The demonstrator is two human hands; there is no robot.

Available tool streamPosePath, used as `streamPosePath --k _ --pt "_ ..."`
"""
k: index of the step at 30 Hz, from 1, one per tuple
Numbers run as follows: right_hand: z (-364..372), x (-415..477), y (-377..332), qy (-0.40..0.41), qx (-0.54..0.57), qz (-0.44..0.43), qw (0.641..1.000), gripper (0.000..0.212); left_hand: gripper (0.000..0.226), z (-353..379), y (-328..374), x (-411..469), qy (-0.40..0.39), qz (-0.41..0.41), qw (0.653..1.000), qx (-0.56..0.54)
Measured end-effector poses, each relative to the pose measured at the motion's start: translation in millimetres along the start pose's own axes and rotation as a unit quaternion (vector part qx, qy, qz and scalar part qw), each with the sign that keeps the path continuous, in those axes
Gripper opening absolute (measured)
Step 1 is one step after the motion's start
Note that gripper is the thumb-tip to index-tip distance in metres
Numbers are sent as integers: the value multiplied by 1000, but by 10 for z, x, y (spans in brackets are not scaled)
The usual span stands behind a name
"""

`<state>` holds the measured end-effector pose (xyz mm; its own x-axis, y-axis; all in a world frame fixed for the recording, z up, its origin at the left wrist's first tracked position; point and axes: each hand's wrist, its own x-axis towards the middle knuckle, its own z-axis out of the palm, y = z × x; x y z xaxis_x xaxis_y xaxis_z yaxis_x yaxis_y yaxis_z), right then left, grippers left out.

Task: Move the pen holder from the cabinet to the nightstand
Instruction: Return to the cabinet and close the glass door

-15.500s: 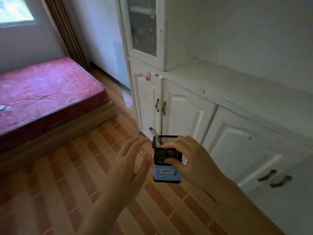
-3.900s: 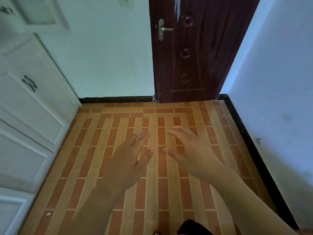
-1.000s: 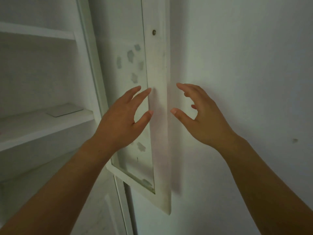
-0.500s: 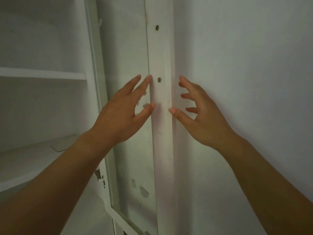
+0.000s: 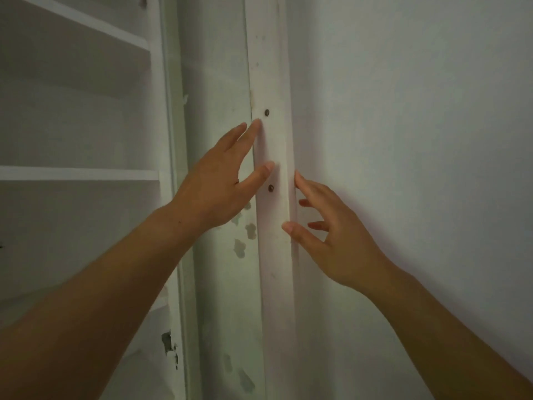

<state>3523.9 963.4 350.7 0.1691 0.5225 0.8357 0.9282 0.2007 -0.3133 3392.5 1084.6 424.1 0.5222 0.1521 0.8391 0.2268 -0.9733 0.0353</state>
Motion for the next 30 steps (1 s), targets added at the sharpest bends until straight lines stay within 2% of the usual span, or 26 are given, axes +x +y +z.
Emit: streamPosePath --k 11,16,30 --pt "148 -192 62 -16 7 -20 1000 62 71 -42 184 370 65 -4 997 -31" --pt "166 -189 70 -11 3 -25 1000 60 83 36 230 356 41 -26 998 -42" --pt "238 -353 -212 -18 -25 41 999 61 79 -116 150 236 46 -3 997 -69"
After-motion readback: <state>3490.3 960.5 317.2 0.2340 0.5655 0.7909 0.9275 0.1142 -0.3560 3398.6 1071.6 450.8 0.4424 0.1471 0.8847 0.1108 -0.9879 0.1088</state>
